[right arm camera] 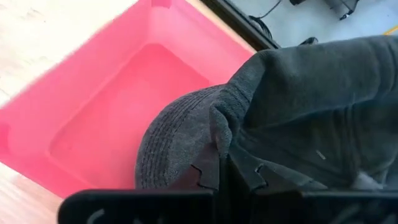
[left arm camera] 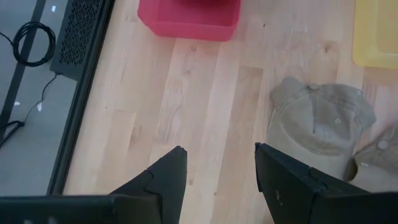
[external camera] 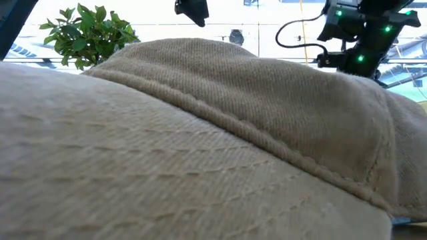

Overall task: Pick & Place hat
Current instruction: Put the black cap into the red bin

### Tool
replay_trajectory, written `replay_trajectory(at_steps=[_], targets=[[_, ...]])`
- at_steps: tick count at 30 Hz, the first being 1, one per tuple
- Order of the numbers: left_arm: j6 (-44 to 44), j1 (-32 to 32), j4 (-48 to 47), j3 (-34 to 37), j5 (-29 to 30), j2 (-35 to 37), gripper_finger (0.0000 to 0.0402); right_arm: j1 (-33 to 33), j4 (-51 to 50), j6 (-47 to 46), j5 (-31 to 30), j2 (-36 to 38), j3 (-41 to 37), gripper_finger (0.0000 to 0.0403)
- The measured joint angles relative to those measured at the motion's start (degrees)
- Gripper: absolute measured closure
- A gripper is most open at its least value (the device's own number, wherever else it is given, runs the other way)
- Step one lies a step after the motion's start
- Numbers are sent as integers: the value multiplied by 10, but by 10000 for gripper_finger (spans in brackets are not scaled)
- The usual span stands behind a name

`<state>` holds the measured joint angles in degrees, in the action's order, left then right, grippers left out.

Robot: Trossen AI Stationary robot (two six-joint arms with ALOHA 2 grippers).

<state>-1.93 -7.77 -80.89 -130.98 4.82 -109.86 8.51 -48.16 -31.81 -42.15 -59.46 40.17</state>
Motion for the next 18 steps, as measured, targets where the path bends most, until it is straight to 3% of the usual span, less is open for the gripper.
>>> replay_trajectory(at_steps=[18], targets=[[-10,0,-1,0,0,0,213,-9,46,-35,6,-20,-34,403]])
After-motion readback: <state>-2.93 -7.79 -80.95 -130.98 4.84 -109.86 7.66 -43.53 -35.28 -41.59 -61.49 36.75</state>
